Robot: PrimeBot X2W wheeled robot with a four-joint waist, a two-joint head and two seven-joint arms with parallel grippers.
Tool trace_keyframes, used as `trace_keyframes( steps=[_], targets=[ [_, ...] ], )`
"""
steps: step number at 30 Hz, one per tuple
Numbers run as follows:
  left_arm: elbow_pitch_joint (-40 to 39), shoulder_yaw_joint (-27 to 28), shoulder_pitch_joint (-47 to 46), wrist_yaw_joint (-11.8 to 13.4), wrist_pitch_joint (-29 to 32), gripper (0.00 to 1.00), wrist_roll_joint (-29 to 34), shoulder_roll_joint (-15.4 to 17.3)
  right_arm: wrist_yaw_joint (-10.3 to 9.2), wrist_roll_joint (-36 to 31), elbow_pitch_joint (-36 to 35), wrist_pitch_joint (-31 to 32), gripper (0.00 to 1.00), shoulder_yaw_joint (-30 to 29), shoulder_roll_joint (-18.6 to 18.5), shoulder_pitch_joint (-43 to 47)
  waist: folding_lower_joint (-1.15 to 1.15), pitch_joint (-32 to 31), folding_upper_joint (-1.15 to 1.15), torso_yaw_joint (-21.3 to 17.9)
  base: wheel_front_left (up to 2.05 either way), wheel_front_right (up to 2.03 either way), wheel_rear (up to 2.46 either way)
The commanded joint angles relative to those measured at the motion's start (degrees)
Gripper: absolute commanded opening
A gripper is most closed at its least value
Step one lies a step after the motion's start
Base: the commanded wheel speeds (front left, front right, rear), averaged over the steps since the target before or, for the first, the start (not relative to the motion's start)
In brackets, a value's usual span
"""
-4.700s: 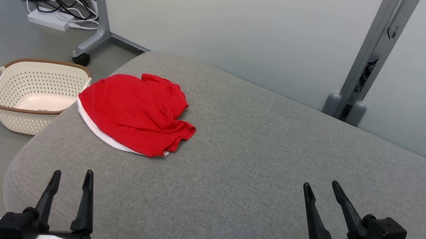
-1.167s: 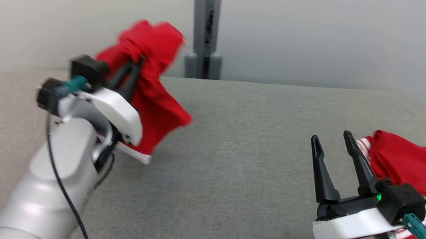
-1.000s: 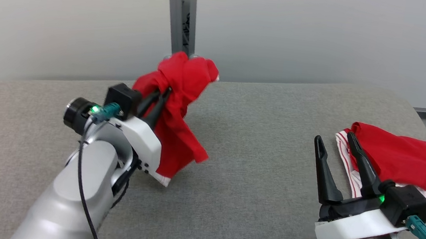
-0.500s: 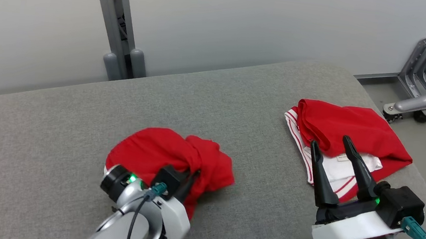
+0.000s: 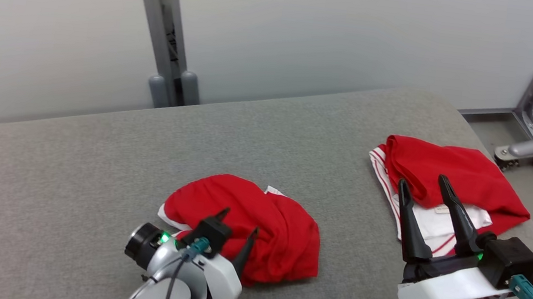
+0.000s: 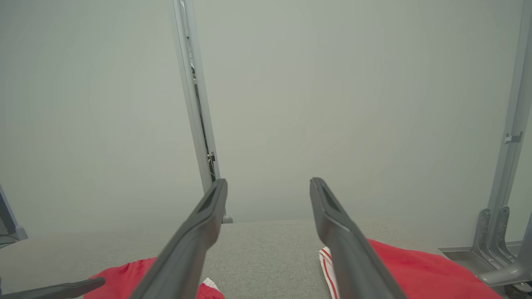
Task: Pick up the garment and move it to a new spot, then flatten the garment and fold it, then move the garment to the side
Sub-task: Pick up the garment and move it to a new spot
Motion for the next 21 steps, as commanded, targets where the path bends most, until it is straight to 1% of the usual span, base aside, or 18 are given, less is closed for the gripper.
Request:
trace_keyframes(
  steps=[1,3,4,5,9,11,12,15,16,21],
  targets=[
    [-1.29,2.73,-0.91,1.31,-0.25,1.0,-0.13,0.83,0.01,-0.48,0.09,-0.08,1.0,-0.7,-0.3,0.68,0.0,-1.04,0.0,2.23,0.0,0.0,0.0],
    [-3.41,5.66,-0.53,2.41,-0.24,1.0,0.41,2.55,0.01,-0.57,-0.01,-0.08,1.0,-1.01,-0.3,1.06,0.0,-1.53,0.0,3.63,0.0,0.0,0.0],
    [-3.41,5.66,-0.53,2.41,-0.24,1.0,0.41,2.55,0.01,-0.57,-0.01,-0.08,1.0,-1.01,-0.3,1.06,0.0,-1.53,0.0,3.63,0.0,0.0,0.0],
    [-4.76,7.25,-0.1,3.06,-0.25,1.0,0.78,3.35,0.01,-0.6,-0.03,-0.08,1.0,-1.09,-0.28,1.23,0.0,-1.77,0.0,4.34,0.0,0.0,0.0],
    [-11.92,14.2,3.26,5.95,-0.25,1.0,2.83,7.06,0.01,-0.94,-0.16,-0.08,1.0,-2.04,-0.32,1.58,0.0,-2.55,0.0,6.98,0.0,0.0,0.0],
    [-15.29,16.84,5.73,6.96,-0.26,1.0,4.79,9.26,0.01,-1.09,-0.21,-0.08,1.0,-2.46,-0.31,2.39,0.0,-2.82,0.0,8.2,0.0,0.0,0.0],
    [-17.04,18.38,7.37,7.47,-0.26,1.0,5.21,9.82,0.01,-1.09,-0.19,-0.08,1.0,-2.64,-0.31,2.76,0.0,-2.93,0.0,8.77,0.0,0.0,0.0],
    [-22.16,24.45,13.39,7.96,-0.25,1.0,4.89,10.12,0.01,-1.37,-0.3,-0.08,1.0,-3.12,-0.36,3.53,0.0,-3.09,0.0,10.2,0.0,0.0,0.0],
    [-23.68,26.33,15.34,7.75,-0.25,1.0,5.48,10.33,0.01,-1.48,-0.22,-0.08,1.0,-3.17,-0.33,3.72,0.0,-3.06,0.0,10.51,0.0,0.0,0.0],
    [-29.5,35.44,24.75,5.9,-0.27,1.0,6.99,8.29,0.01,-1.74,0.27,-0.08,1.0,-3.46,-0.36,4.21,0.0,-2.49,0.0,11.66,0.0,0.0,0.0]
  ],
)
